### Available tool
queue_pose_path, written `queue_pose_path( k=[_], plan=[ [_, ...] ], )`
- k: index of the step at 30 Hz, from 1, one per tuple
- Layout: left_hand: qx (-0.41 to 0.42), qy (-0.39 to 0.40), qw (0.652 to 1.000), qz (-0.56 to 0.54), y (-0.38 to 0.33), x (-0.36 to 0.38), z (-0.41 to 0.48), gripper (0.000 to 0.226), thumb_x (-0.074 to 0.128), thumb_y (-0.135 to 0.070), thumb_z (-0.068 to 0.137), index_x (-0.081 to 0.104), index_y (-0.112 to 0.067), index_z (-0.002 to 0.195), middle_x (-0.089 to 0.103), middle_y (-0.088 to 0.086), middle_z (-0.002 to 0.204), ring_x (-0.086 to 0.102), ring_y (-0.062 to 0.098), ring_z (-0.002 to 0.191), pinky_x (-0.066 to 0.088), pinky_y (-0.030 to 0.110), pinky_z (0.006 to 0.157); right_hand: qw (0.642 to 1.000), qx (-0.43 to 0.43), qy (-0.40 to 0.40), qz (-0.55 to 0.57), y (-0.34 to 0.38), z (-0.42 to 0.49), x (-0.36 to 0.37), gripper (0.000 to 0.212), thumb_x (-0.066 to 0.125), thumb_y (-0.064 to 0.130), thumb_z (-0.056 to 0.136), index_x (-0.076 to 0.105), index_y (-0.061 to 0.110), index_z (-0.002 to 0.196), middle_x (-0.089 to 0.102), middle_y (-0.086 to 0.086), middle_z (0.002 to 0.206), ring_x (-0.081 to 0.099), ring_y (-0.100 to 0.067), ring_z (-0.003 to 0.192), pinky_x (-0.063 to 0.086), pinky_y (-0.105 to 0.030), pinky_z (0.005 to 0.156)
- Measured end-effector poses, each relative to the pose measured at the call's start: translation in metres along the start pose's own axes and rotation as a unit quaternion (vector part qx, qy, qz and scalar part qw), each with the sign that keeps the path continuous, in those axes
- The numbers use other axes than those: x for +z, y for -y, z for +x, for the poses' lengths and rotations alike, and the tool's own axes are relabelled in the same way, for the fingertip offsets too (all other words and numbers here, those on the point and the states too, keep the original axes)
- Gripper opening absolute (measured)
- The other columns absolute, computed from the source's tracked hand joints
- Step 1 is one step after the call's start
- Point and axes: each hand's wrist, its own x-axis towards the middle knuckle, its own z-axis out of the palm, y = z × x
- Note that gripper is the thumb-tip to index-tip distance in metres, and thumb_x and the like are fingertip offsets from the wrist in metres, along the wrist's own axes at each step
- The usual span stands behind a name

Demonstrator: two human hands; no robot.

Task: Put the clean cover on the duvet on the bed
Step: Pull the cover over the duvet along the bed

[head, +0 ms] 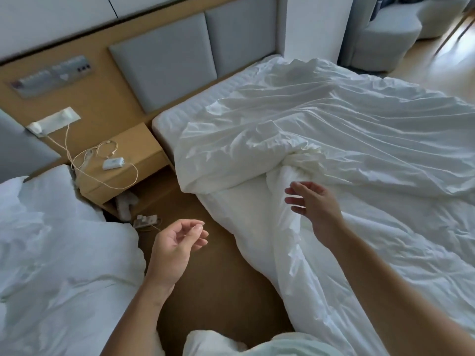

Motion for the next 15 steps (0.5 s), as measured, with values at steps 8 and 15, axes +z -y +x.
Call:
queue_pose_path(
  k=[8, 15],
  plan=[
    [0.038, 0.177, 0.983, 0.001, -0.001, -0.010, 0.228, 0.023, 0.068, -0.038, 0.089, 0.074, -0.022, 0.104, 0.076, 0.006, 0.094, 0.074, 0.022, 0.089, 0.061, 0.029, 0.081, 0.983, -0.056, -0.167, 0.052, 0.004, 0.103, 0.051, 0.010, 0.070, 0.022, 0.095, 0.072, 0.013, 0.097, 0.078, -0.005, 0.091, 0.074, -0.019, 0.077, 0.056, -0.025, 0.066],
    [0.108, 0.326, 0.909, 0.235, 0.001, 0.025, 0.403, 0.005, 0.072, -0.037, 0.092, 0.070, -0.036, 0.096, 0.072, -0.020, 0.089, 0.069, 0.001, 0.085, 0.058, 0.022, 0.071, 0.932, 0.009, -0.361, -0.002, -0.025, 0.152, 0.104, 0.004, 0.073, 0.025, 0.091, 0.073, 0.022, 0.090, 0.077, 0.003, 0.082, 0.074, -0.018, 0.080, 0.058, -0.032, 0.072]
  ],
)
